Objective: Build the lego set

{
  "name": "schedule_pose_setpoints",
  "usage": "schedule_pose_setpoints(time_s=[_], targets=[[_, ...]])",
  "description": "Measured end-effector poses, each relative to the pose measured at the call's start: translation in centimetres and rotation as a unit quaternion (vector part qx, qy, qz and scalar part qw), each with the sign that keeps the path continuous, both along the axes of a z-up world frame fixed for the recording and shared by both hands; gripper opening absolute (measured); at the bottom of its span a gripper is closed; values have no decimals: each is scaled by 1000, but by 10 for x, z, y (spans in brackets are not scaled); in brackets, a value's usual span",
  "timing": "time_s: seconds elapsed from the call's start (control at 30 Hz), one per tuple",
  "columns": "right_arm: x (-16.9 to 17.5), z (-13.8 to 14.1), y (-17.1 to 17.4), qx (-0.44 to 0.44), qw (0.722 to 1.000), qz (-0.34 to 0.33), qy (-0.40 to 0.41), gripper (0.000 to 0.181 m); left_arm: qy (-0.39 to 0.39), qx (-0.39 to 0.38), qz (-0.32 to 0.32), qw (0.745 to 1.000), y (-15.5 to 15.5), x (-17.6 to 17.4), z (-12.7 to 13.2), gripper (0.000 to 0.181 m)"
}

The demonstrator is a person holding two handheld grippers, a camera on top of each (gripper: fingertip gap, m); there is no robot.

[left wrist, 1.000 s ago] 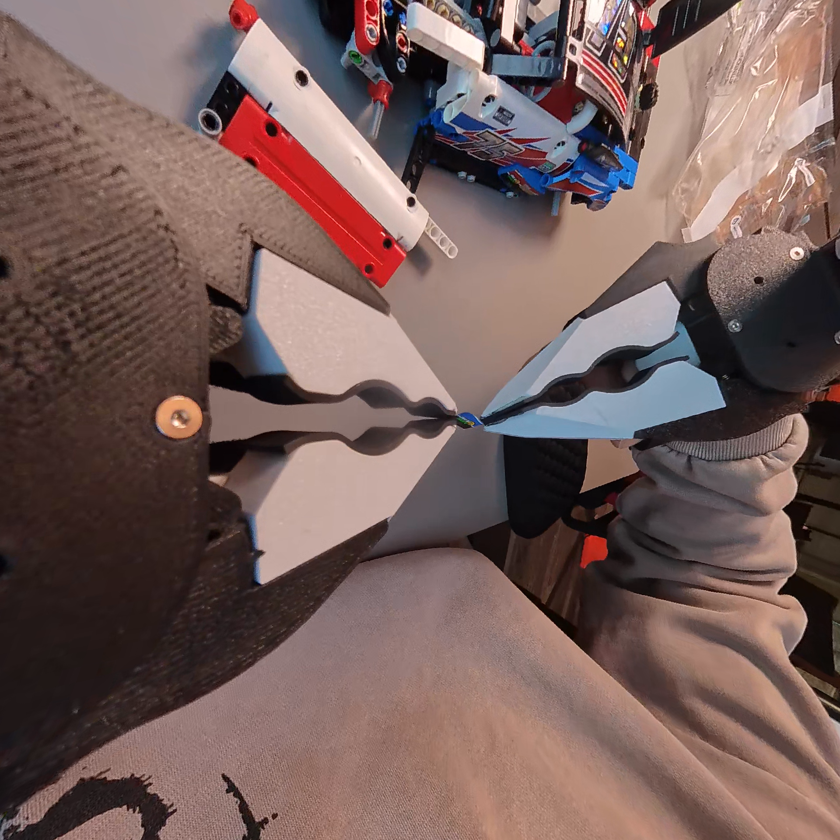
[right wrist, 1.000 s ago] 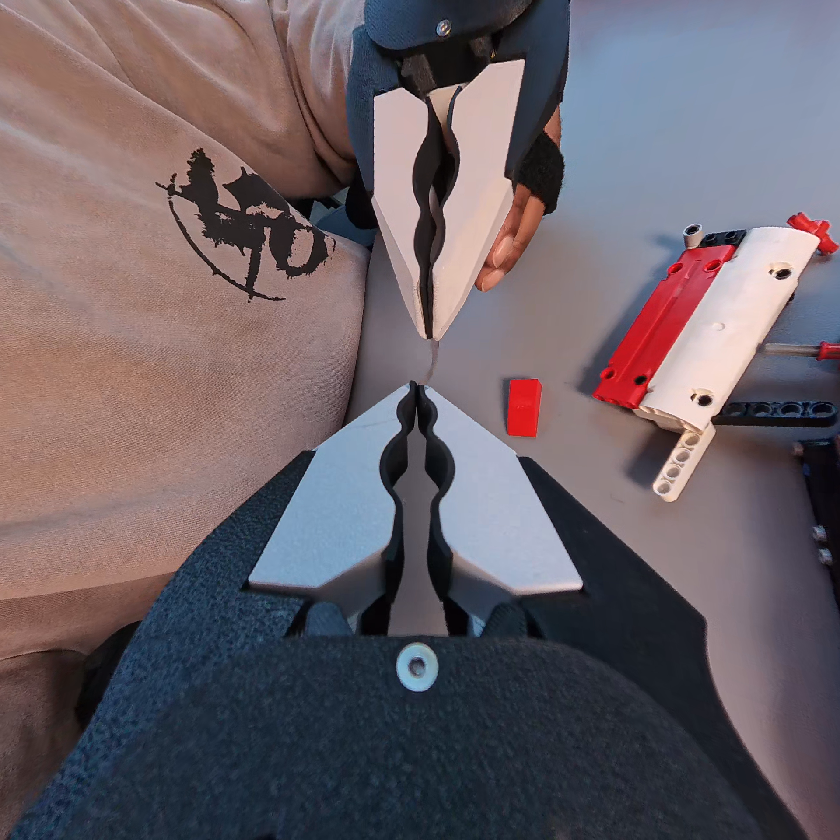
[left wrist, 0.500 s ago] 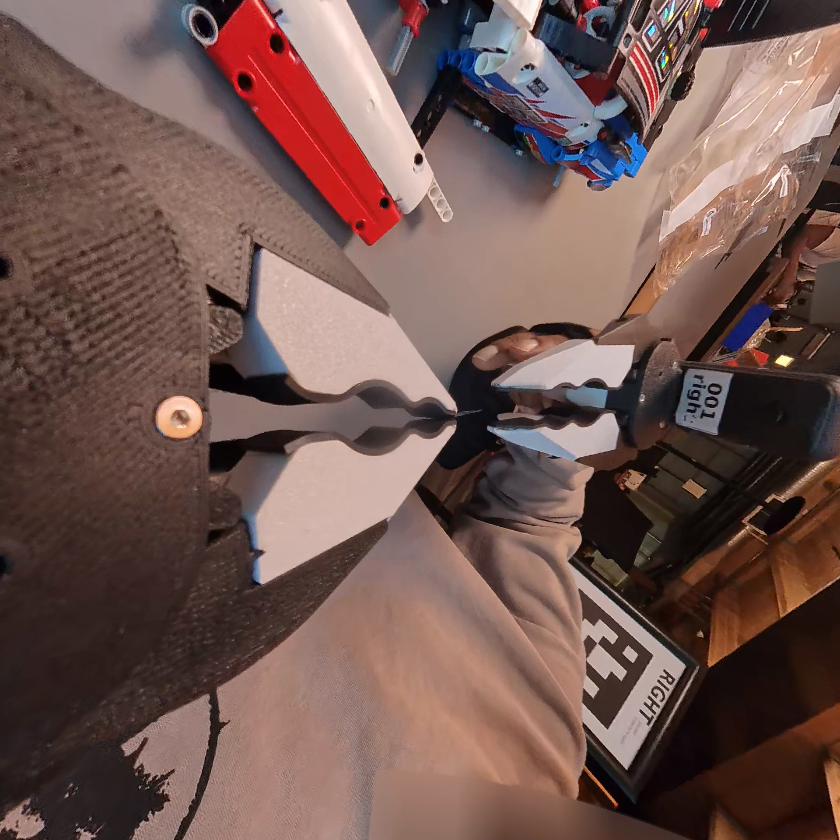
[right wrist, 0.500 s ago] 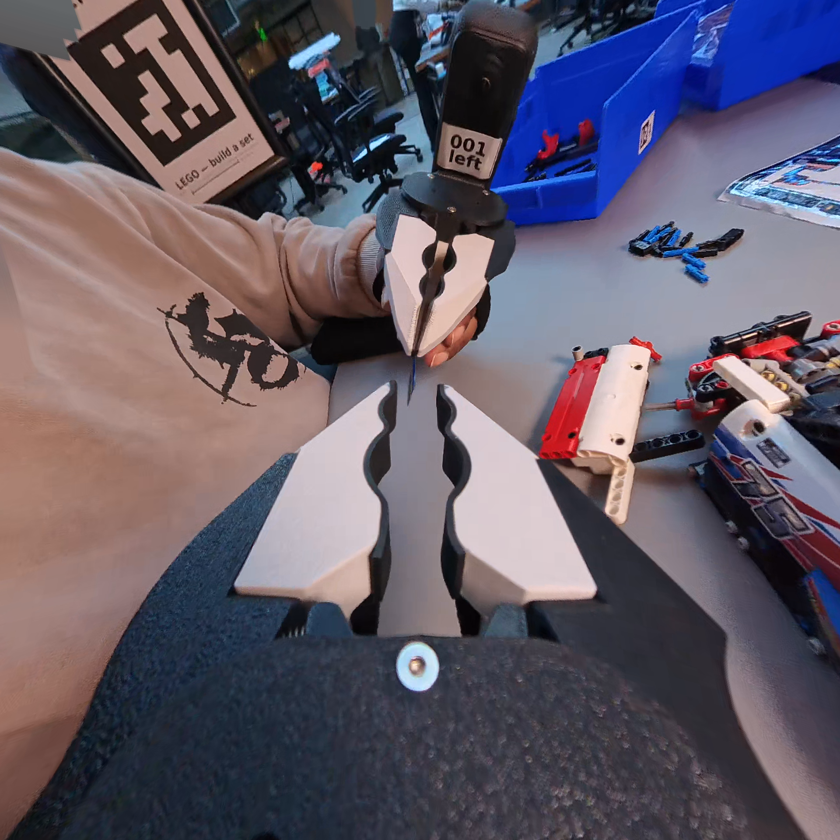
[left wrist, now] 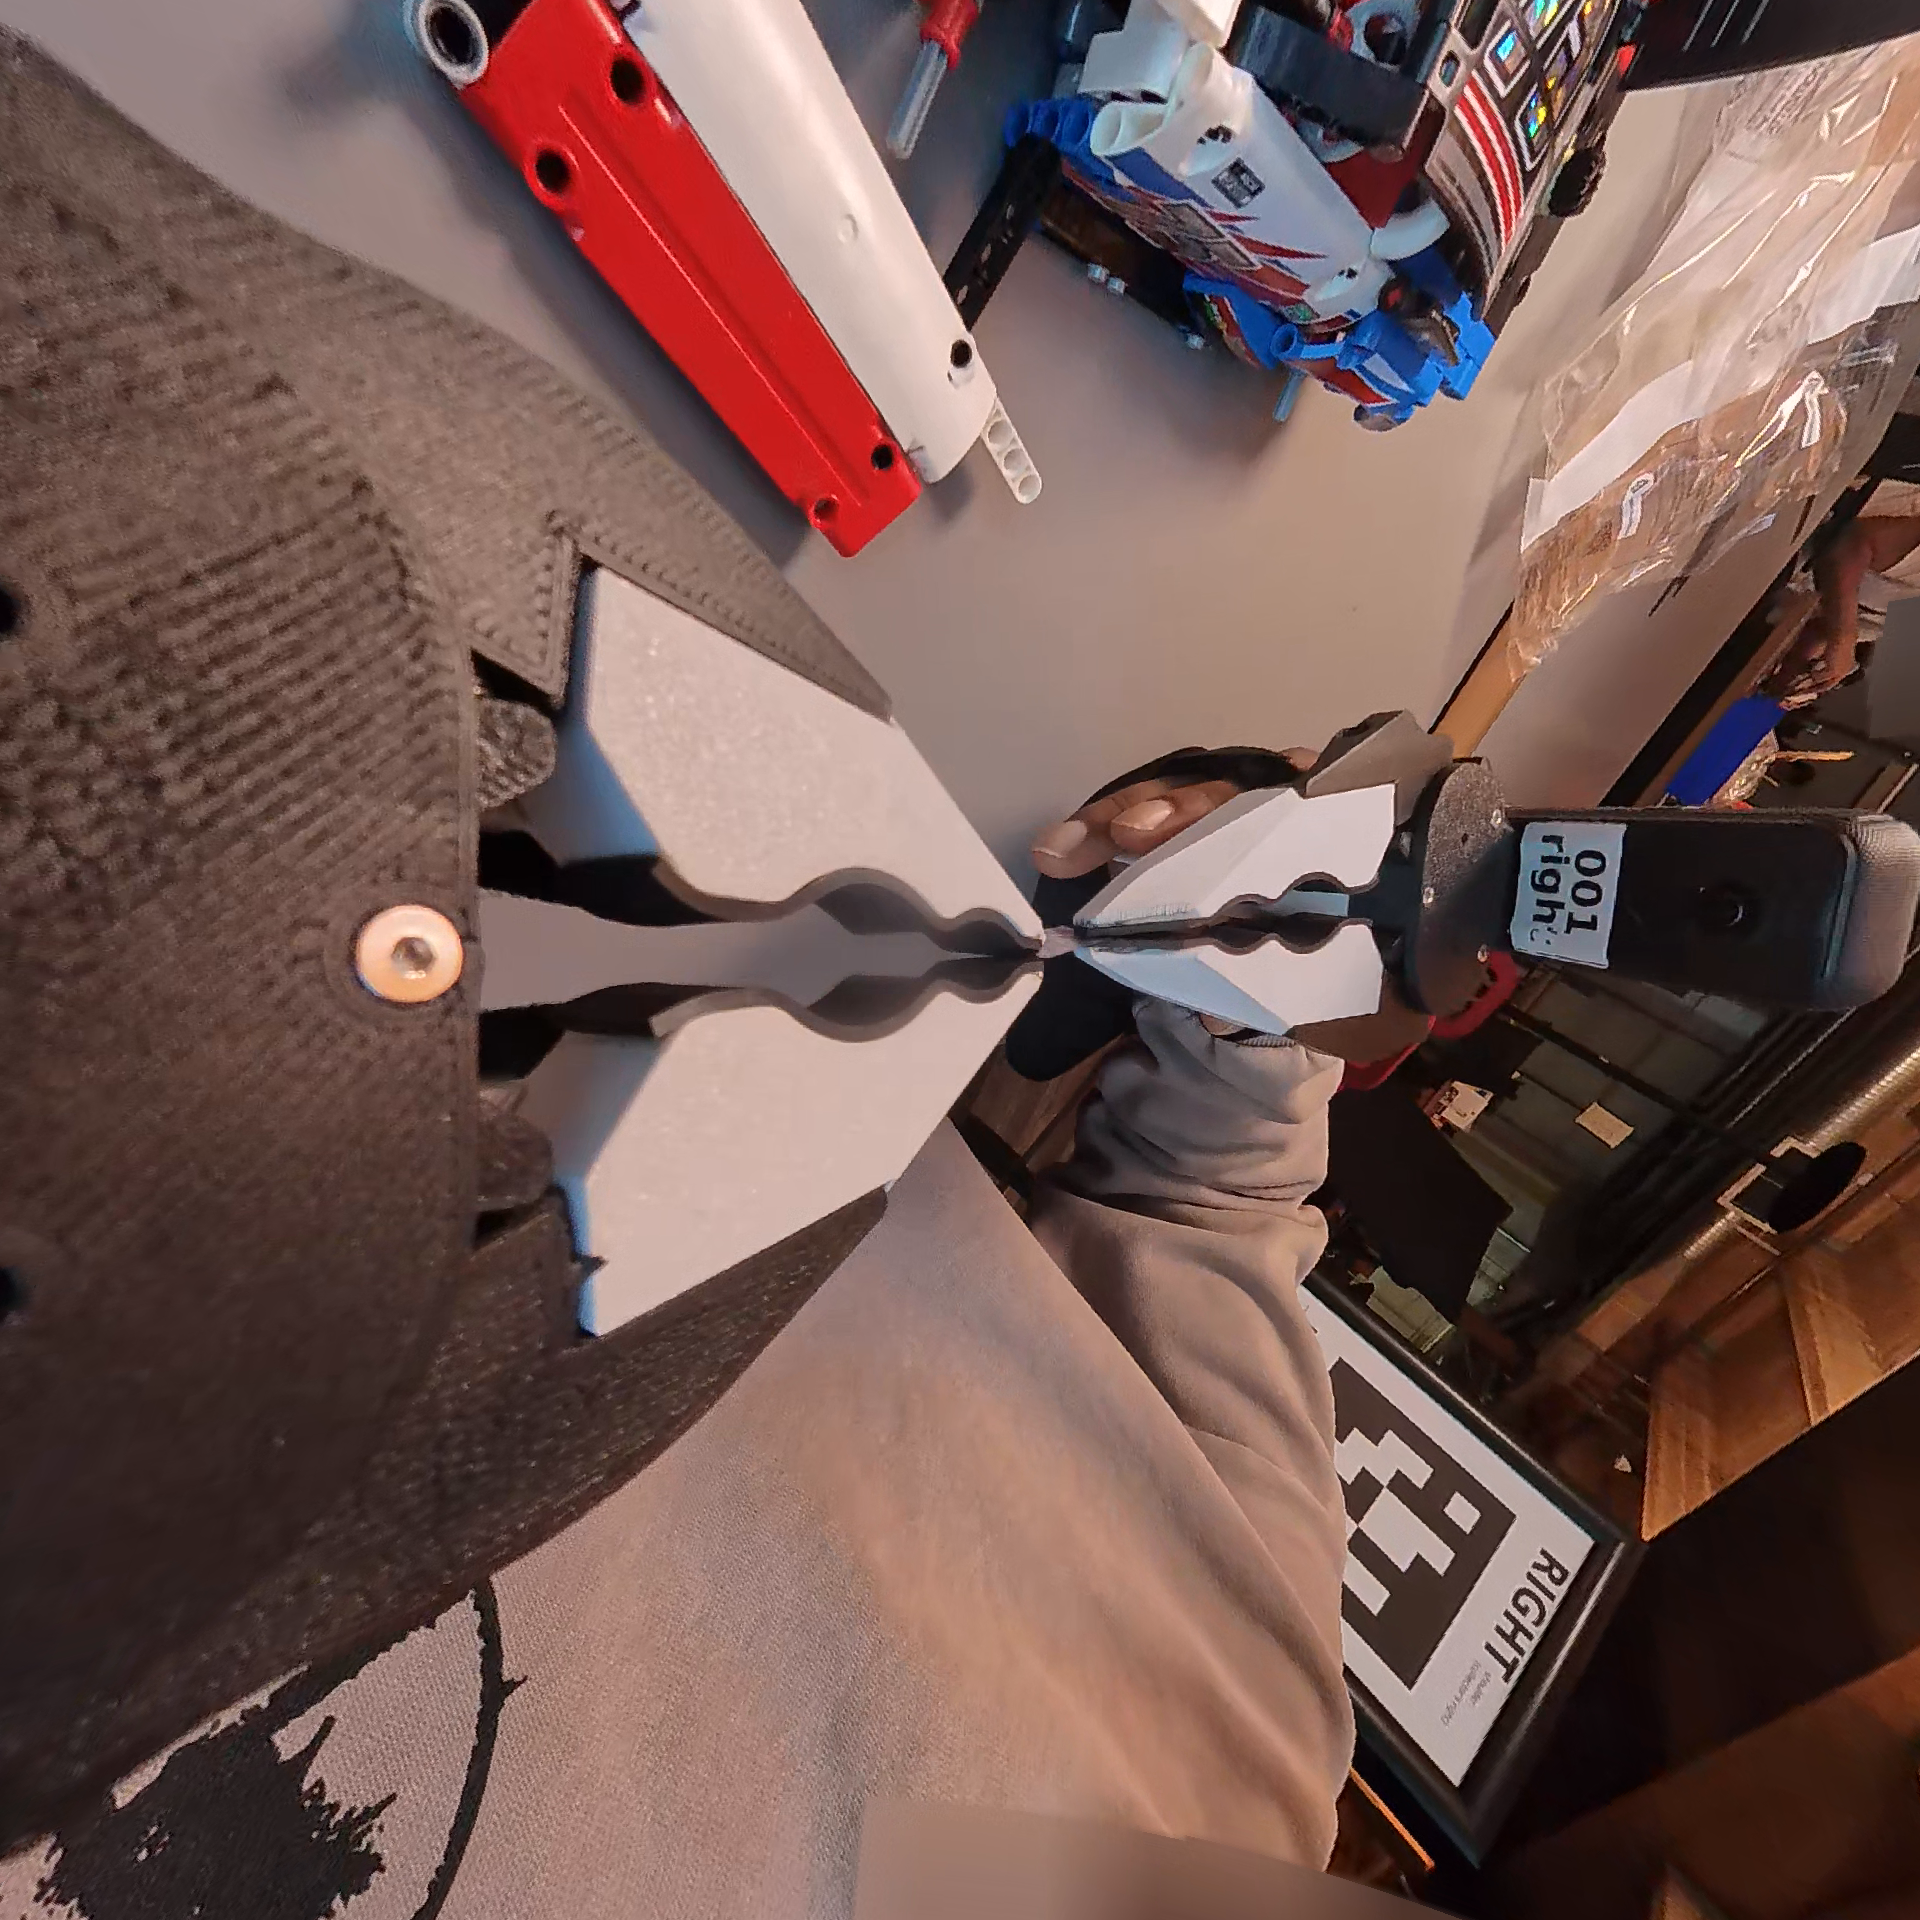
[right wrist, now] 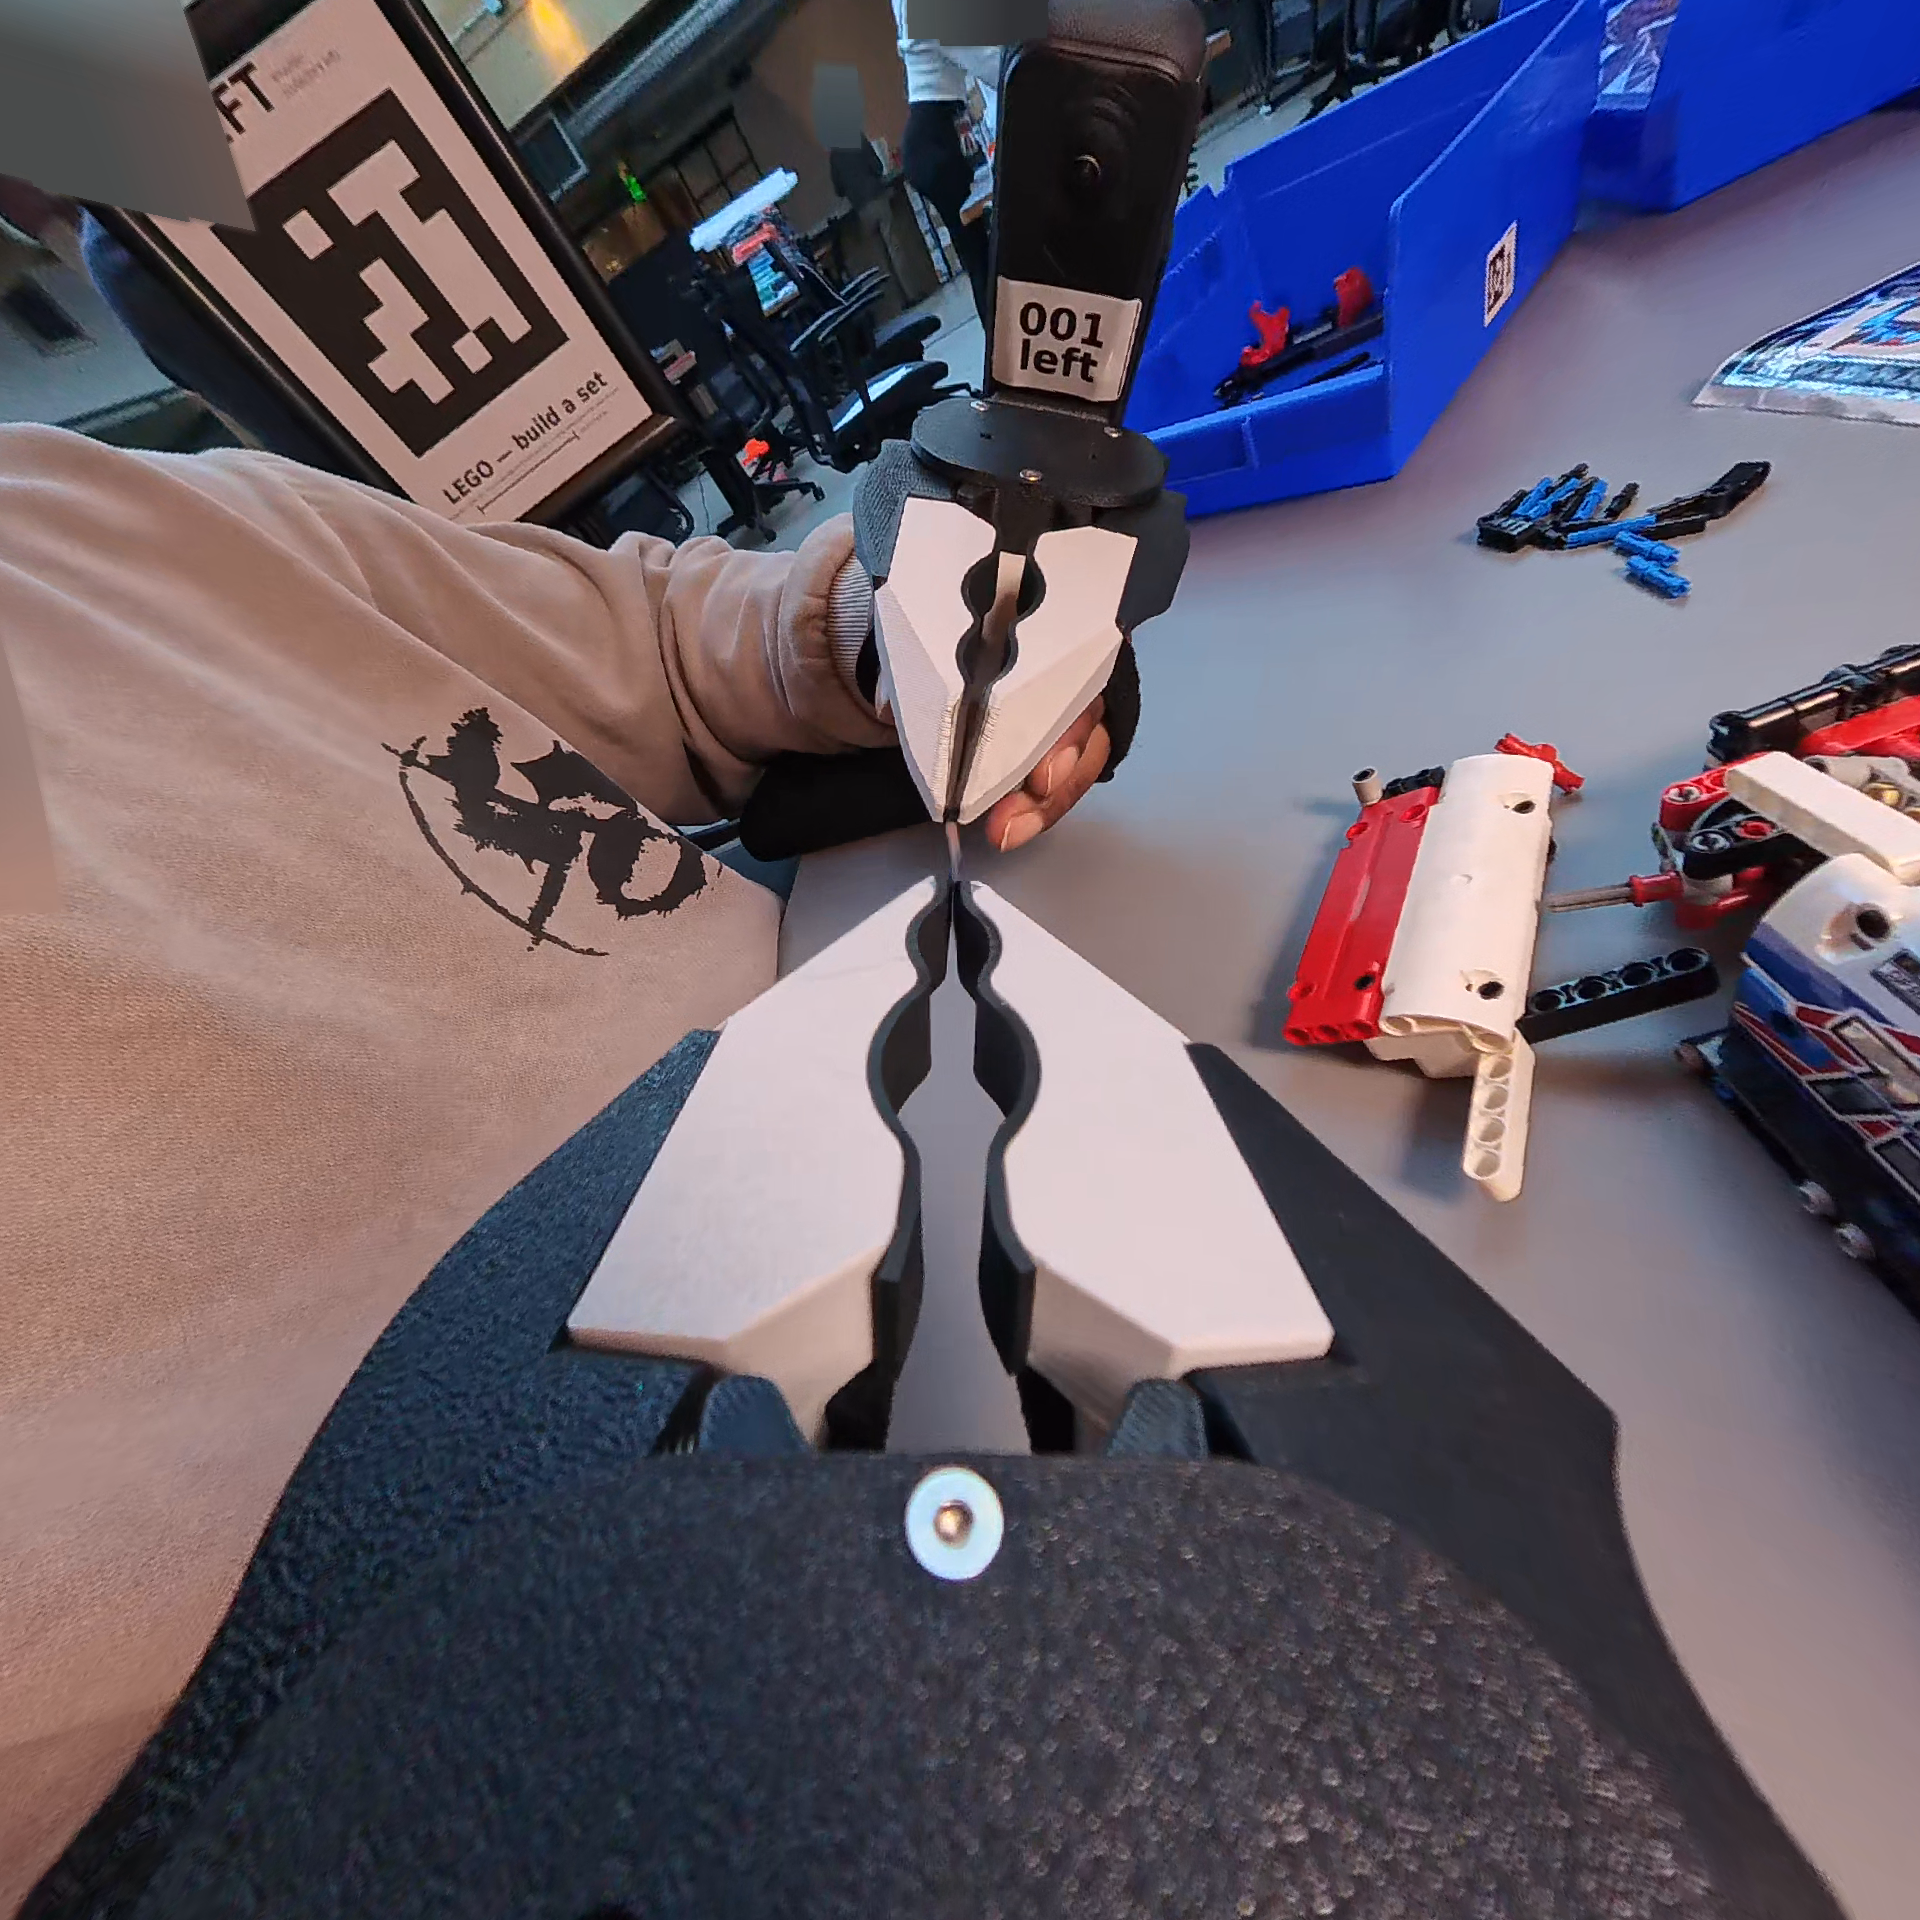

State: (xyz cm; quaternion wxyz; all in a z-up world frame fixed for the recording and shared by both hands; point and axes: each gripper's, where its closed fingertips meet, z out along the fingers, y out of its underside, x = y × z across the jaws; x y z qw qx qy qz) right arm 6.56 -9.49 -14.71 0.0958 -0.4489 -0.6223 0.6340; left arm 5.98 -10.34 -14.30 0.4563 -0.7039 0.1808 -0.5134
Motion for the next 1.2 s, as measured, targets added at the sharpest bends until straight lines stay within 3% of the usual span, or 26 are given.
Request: schedule_pose_setpoints(time_s=[0.63, 0.67, 0.73, 0.83, 0.97, 1.07, 1.2], targets=[[1, 2, 1, -3, 1000, 6, -4, 0, 3, 2, 4, 1000, 2, 0, -1, 0], [1, 2, 1, -5, 1000, 5, -7, 0, 8, 7, 8, 1000, 3, -1, 0, 3], [0, 2, 4, -4, 1000, -5, -20, 0, 29, 25, 3, 999, 1, 0, 1, 29], [-2, 0, 8, 13, 999, -12, -44, 0, 114, 74, -4, 991, -2, 5, -6, 45], [1, 3, 7, 9, 999, -4, -50, 0, 77, 58, 6, 995, 0, 4, -2, 50], [5, 4, 6, 23, 999, -6, -40, 0, 156, 55, 38, 985, 8, -8, -22, 65], [8, 11, 18, -3, 999, -32, -37, 0, 319, 55, 34, 946, 9, -15, -66, 59]])
